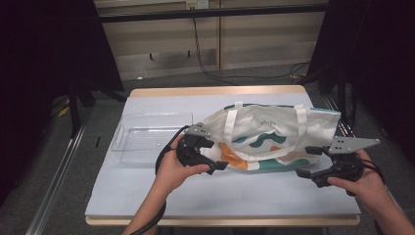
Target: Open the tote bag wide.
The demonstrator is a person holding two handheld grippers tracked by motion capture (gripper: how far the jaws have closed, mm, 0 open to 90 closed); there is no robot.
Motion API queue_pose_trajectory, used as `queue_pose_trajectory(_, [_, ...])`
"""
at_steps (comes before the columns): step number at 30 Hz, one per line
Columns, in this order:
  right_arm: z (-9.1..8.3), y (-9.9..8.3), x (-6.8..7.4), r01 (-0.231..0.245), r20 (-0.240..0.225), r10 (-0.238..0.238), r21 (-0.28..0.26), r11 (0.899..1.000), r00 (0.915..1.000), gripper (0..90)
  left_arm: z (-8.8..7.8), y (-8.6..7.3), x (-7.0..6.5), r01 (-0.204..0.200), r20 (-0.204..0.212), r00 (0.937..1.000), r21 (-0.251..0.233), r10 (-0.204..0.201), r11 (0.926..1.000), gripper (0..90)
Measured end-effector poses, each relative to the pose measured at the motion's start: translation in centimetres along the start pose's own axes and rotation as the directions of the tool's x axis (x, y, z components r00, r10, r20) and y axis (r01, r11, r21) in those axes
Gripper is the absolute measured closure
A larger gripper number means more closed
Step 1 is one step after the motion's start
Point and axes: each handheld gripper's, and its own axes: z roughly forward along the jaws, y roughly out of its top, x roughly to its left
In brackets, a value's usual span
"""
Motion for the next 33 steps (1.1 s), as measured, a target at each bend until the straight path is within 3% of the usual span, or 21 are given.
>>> queue_pose_trajectory(1, [0.0,0.1,0.0,0.001,0.002,-0.001,-0.001,1.0,1.0,15.5,-0.2,0.2,0.0,-0.002,-0.008,1.0,0.028,0.002,0.9996,10.5])
queue_pose_trajectory(2, [-0.1,0.2,-0.1,0.006,0.002,-0.006,0.0,1.0,1.0,15.6,0.1,0.3,-0.1,-0.001,-0.004,1.0,0.005,0.001,1.0,10.6])
queue_pose_trajectory(7, [-0.3,0.5,-0.1,0.012,0.004,-0.012,0.001,1.0,0.9999,15.7,0.3,0.5,-0.2,-0.007,0.008,0.9999,0.007,0.007,1.0,12.1])
queue_pose_trajectory(9, [-0.3,0.6,-0.1,0.01,0.005,-0.01,0.0,1.0,0.9999,15.9,0.3,0.6,0.0,-0.005,0.001,1.0,0.038,0.005,0.9993,12.0])
queue_pose_trajectory(15, [-0.3,0.9,-0.4,0.008,0.005,-0.008,0.002,1.0,1.0,16.4,0.1,0.7,0.0,0.002,0.005,1.0,0.015,-0.002,0.9999,12.3])
queue_pose_trajectory(24, [-0.2,2.2,-0.6,0.015,-0.002,-0.015,-0.001,1.0,0.9999,16.7,-0.1,2.2,0.1,0.001,-0.014,0.9999,-0.008,-0.001,1.0,14.4])
queue_pose_trajectory(26, [-0.3,2.3,-0.6,0.018,-0.006,-0.018,0.0,1.0,0.9998,16.8,-0.2,2.4,0.1,-0.003,-0.022,0.9997,0.014,0.004,0.9999,14.5])
queue_pose_trajectory(27, [-0.3,2.5,-0.7,0.019,-0.006,-0.019,0.0,1.0,0.9998,16.7,0.0,2.4,0.0,0.0,-0.021,0.9998,-0.009,0.0,1.0,15.1])
queue_pose_trajectory(33, [-0.5,3.0,-0.9,0.02,-0.008,-0.02,-0.007,1.0,0.9998,16.8,0.2,3.1,0.2,0.005,-0.021,0.9998,-0.009,-0.005,0.9999,15.0])
